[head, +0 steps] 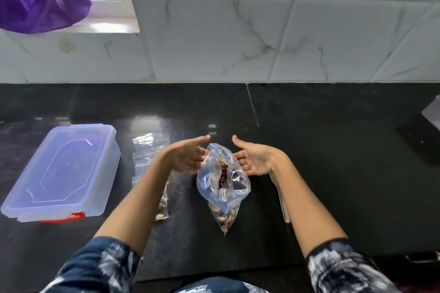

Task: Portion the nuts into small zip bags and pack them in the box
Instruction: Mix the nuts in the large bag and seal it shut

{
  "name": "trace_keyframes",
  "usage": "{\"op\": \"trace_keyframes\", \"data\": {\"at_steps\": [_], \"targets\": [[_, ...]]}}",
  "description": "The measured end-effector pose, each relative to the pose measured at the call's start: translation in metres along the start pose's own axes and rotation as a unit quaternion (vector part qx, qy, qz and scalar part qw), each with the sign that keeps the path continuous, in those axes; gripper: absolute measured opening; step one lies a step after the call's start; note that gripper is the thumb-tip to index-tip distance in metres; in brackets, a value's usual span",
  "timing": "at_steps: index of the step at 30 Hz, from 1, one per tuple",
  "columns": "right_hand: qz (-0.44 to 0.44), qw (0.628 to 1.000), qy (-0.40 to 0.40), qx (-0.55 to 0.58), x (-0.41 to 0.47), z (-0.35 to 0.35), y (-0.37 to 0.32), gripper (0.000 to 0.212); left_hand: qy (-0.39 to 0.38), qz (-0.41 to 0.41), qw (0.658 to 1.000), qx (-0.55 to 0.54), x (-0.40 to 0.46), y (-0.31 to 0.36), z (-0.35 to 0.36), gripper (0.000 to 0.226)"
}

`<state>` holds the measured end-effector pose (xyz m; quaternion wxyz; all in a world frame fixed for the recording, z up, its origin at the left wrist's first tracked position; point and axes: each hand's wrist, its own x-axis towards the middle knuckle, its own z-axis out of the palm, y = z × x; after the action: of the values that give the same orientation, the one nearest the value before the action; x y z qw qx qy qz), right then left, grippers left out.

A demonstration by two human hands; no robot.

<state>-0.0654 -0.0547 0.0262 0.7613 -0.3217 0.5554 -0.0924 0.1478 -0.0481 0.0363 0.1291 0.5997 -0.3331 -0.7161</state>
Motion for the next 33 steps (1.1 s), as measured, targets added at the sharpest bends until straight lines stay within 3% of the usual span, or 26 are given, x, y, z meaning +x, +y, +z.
{"op": "trace_keyframes", "data": {"at_steps": [3,6,11,14,15,17,20,22,24,25,27,28,30,32,33], "targets": [[0.008,0.998,-0.026,-0.058,0.006,0.000,-0.007,0.044,-0.097,-0.036,0.992,0.072,0.010,0.009,-0.003,0.040],[-0.002,0.997,-0.061,-0.041,0.008,-0.004,-0.011,0.039,-0.167,-0.028,0.980,0.101,0.017,0.011,-0.011,0.050],[-0.045,0.995,-0.077,-0.054,0.010,-0.002,-0.011,0.046,-0.193,0.015,0.978,0.071,0.015,0.009,-0.015,0.037],[-0.105,0.990,-0.025,-0.093,0.004,0.009,-0.011,0.019,-0.207,0.028,0.978,0.030,0.012,0.008,-0.015,0.026],[-0.129,0.982,0.026,-0.134,0.002,0.016,-0.011,0.009,-0.178,0.052,0.982,0.039,0.012,0.008,-0.011,0.021],[-0.186,0.942,0.155,-0.233,0.002,0.028,-0.009,0.007,-0.026,0.175,0.971,0.161,0.013,0.006,0.001,0.015],[-0.246,0.858,0.313,-0.325,0.003,0.044,0.000,0.018,0.231,0.352,0.827,0.372,0.015,-0.004,0.028,0.010],[-0.242,0.852,0.329,-0.327,-0.002,0.048,0.003,0.023,0.308,0.361,0.799,0.371,0.010,-0.011,0.040,0.011],[-0.210,0.897,0.273,-0.277,-0.011,0.042,0.003,0.031,0.314,0.274,0.837,0.354,0.000,-0.011,0.038,0.025],[-0.186,0.928,0.221,-0.234,-0.017,0.040,0.001,0.035,0.273,0.222,0.881,0.315,-0.006,-0.008,0.033,0.036],[-0.159,0.970,0.117,-0.144,-0.029,0.034,0.001,0.034,0.117,0.142,0.968,0.170,-0.024,-0.003,0.024,0.050],[-0.163,0.976,0.088,-0.118,-0.033,0.032,0.002,0.029,0.054,0.126,0.984,0.113,-0.031,-0.004,0.021,0.047],[-0.183,0.970,0.101,-0.122,-0.031,0.031,0.003,0.022,0.030,0.146,0.987,0.066,-0.030,-0.010,0.021,0.022],[-0.204,0.942,0.201,-0.176,-0.026,0.036,0.006,0.021,0.150,0.203,0.960,0.120,-0.022,-0.016,0.029,0.008],[-0.220,0.910,0.269,-0.227,-0.023,0.040,0.007,0.018,0.241,0.240,0.924,0.174,-0.019,-0.019,0.036,0.004]]}}
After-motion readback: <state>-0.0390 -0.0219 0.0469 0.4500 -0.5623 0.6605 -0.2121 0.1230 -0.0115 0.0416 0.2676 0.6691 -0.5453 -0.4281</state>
